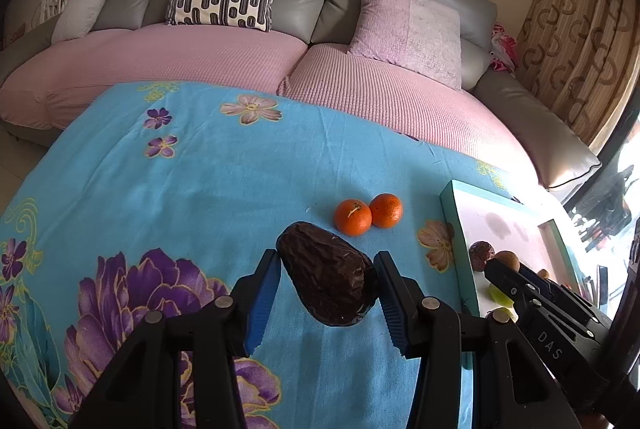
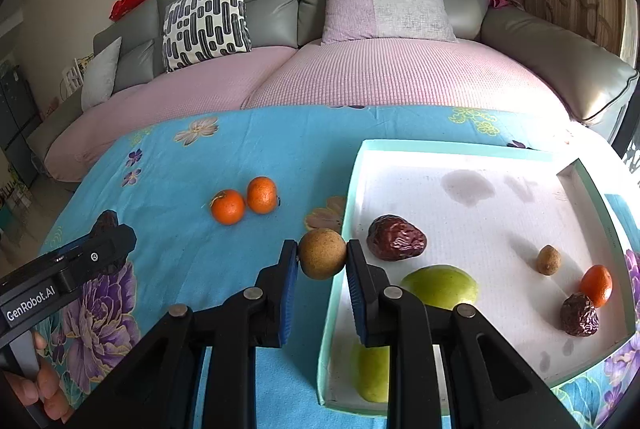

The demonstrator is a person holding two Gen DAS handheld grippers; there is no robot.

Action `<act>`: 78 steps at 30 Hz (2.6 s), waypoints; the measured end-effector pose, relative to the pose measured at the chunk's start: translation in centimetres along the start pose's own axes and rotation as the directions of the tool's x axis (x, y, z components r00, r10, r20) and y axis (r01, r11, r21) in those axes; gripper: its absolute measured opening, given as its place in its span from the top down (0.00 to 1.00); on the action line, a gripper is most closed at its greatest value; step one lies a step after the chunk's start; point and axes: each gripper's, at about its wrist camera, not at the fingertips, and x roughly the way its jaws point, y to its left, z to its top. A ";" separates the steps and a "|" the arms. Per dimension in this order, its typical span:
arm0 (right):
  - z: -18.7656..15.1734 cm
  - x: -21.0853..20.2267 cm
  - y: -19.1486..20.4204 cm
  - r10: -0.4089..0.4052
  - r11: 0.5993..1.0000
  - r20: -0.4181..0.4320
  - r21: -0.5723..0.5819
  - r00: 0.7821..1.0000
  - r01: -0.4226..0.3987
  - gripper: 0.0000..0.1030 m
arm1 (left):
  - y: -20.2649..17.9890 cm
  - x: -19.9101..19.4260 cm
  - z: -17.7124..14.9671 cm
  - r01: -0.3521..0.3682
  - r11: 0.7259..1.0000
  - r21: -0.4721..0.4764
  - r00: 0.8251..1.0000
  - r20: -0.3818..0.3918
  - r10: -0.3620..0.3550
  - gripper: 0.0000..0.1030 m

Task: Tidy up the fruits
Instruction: 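Grasp the brown nut with the right gripper while the left gripper holds the date, then carry the nut in the right gripper while the left gripper carries the date over the tray, then open the right gripper to drop the nut while the left gripper releases the date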

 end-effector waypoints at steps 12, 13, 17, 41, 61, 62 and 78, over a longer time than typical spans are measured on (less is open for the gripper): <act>0.3 -2.5 -8.5 -0.150 0.977 0.016 0.159 0.989 0.145 0.75 | -8.6 1.2 1.0 0.108 0.981 0.159 0.994 -0.033 -0.104 0.51; 0.3 -2.7 -9.1 -0.159 0.973 0.014 0.174 0.987 0.154 0.75 | -9.5 1.3 1.0 0.119 0.977 0.176 0.993 -0.036 -0.115 0.51; 0.0 -3.4 -10.9 -0.190 0.962 0.007 0.203 0.982 0.185 0.75 | -12.5 2.1 0.9 0.170 0.960 0.221 0.985 -0.058 -0.161 0.51; -1.5 -1.5 -12.7 -0.213 0.950 -0.108 0.211 0.971 0.232 0.75 | -16.1 6.9 -1.9 0.249 0.928 0.277 0.958 -0.209 -0.194 0.50; -2.6 0.5 -13.3 -0.214 0.943 -0.206 0.210 0.955 0.257 0.75 | -16.3 7.8 -2.6 0.247 0.926 0.287 0.955 -0.234 -0.182 0.50; -2.6 0.5 -13.2 -0.216 0.943 -0.206 0.208 0.955 0.258 0.75 | -16.2 7.7 -2.6 0.246 0.925 0.288 0.955 -0.234 -0.181 0.50; -2.3 0.1 -13.3 -0.231 0.942 -0.193 0.202 0.954 0.268 0.73 | -16.4 6.5 -2.0 0.246 0.923 0.295 0.958 -0.219 -0.186 0.50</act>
